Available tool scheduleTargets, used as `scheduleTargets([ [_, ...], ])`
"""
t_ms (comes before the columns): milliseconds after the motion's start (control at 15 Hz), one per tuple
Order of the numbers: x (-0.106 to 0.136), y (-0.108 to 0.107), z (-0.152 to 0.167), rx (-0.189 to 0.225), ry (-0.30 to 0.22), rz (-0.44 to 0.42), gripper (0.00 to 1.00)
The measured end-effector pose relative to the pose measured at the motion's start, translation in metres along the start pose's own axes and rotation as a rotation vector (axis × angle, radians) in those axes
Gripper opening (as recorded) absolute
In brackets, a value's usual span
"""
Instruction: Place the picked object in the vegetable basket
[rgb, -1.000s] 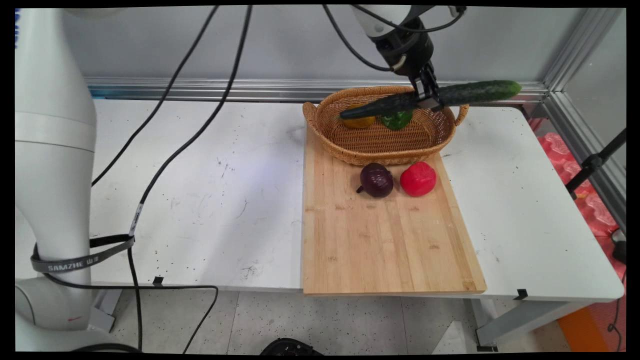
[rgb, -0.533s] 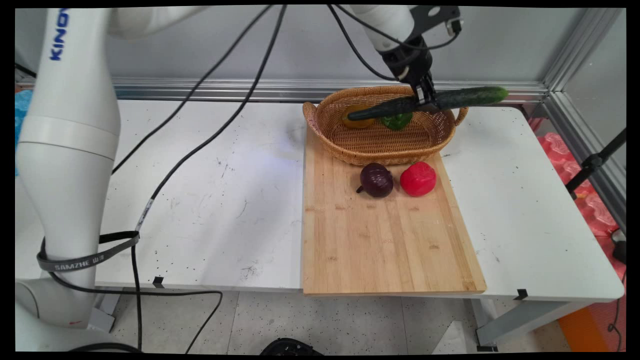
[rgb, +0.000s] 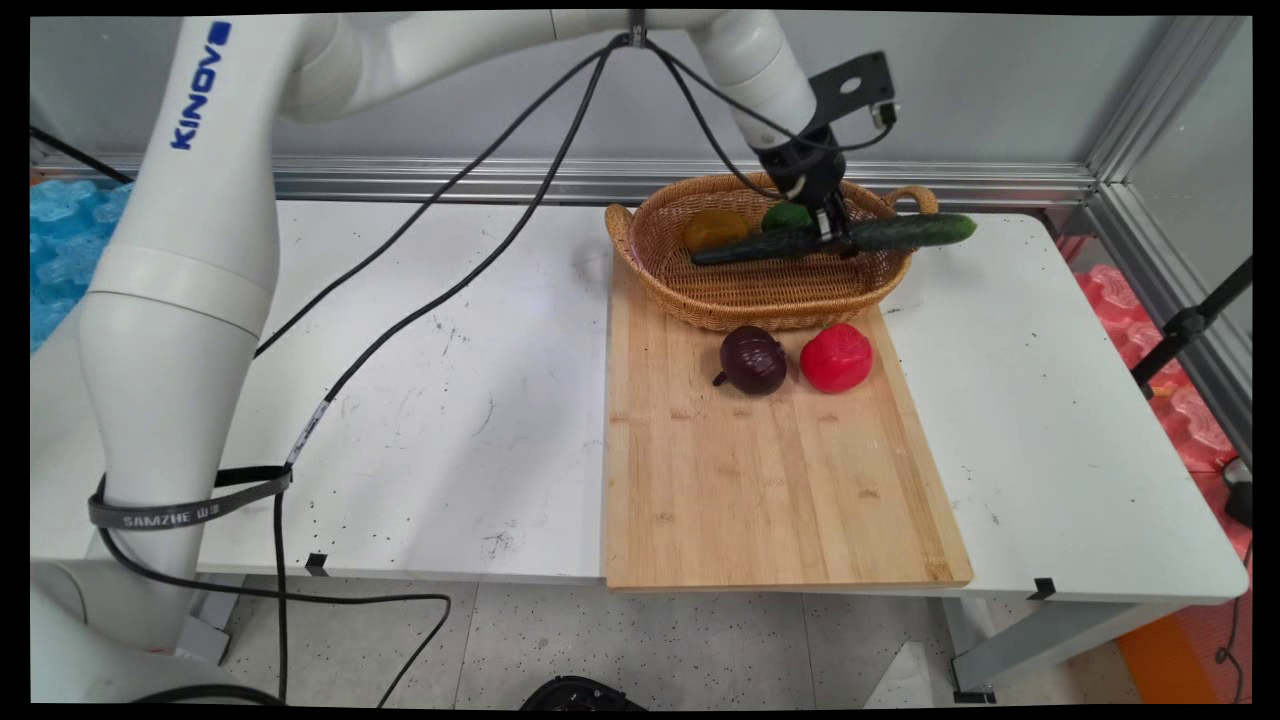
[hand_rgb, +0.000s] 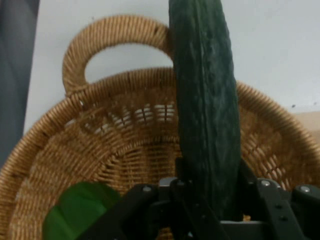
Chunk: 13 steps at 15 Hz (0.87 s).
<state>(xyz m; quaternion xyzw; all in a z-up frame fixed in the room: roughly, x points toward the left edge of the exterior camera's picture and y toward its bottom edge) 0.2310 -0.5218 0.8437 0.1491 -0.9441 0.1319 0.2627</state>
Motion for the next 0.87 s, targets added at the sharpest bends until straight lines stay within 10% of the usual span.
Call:
scheduleTargets([
  [400, -0.022, -0.009, 0.016, -0.029, -0.027, 0.019, 0.0],
  [467, -0.024, -0.009, 0.016, -0.033, -0.03, 0.023, 1.0],
  [867, -0.027, -0.01, 0.007, -0.052, -0.02, 0.044, 1.0],
])
